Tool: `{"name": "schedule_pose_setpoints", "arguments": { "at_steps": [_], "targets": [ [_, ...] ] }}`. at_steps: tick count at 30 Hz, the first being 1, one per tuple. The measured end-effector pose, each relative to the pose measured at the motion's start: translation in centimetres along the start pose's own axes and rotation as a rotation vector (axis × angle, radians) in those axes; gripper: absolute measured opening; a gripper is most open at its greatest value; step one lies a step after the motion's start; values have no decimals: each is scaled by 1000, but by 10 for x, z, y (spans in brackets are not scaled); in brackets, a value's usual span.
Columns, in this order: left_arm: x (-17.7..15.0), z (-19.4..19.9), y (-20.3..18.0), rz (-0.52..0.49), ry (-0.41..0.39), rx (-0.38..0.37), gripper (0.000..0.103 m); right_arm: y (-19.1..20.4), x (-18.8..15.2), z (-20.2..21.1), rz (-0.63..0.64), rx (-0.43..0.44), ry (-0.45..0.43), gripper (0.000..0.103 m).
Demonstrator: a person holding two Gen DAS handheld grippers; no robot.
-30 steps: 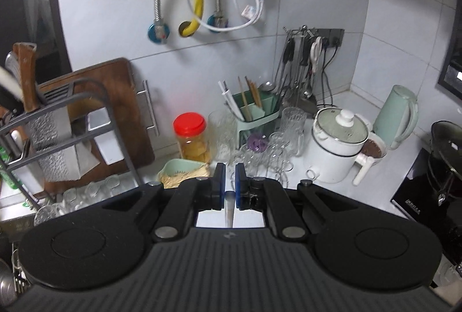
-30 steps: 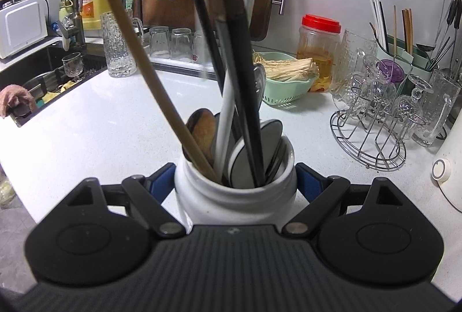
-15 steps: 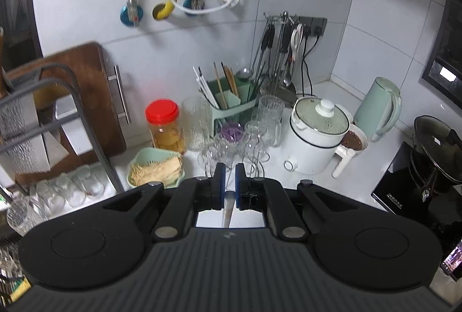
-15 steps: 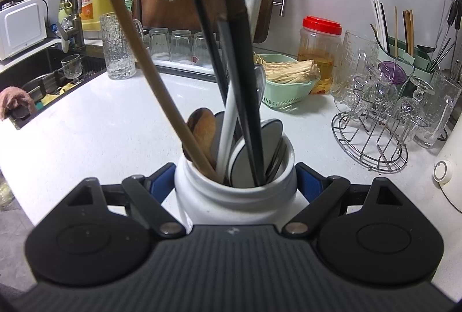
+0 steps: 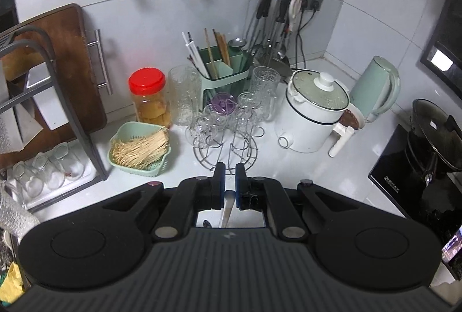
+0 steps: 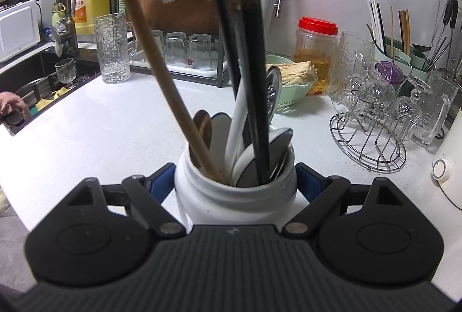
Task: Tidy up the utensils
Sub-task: 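Lower the white chopstick into the white jar with the left tool, then open the left tool to release the white chopstick in the jar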
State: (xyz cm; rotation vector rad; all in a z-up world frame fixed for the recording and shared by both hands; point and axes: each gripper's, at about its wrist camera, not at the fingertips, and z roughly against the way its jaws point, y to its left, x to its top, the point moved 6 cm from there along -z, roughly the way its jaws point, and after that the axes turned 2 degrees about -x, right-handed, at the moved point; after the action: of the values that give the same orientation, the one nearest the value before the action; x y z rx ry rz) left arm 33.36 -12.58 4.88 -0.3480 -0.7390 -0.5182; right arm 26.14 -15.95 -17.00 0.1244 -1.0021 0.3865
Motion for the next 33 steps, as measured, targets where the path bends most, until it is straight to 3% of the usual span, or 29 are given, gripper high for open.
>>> {"name": "schedule_pose_setpoints", "arguments": {
  "at_steps": [14, 18, 23, 33],
  "targets": [
    [-12, -9, 29, -16, 6, -26, 8, 2, 6, -10, -26, -47, -4, 90],
    [-16, -13, 47, 18, -1, -34, 8, 2, 8, -14, -37, -68, -2, 90],
    [-38, -39, 58, 14, 97, -62, 8, 0, 13, -21, -49, -89, 3, 90],
    [-41, -45, 77, 38, 56, -85, 8, -2, 18, -28, -63, -108, 15, 90]
  ]
}}
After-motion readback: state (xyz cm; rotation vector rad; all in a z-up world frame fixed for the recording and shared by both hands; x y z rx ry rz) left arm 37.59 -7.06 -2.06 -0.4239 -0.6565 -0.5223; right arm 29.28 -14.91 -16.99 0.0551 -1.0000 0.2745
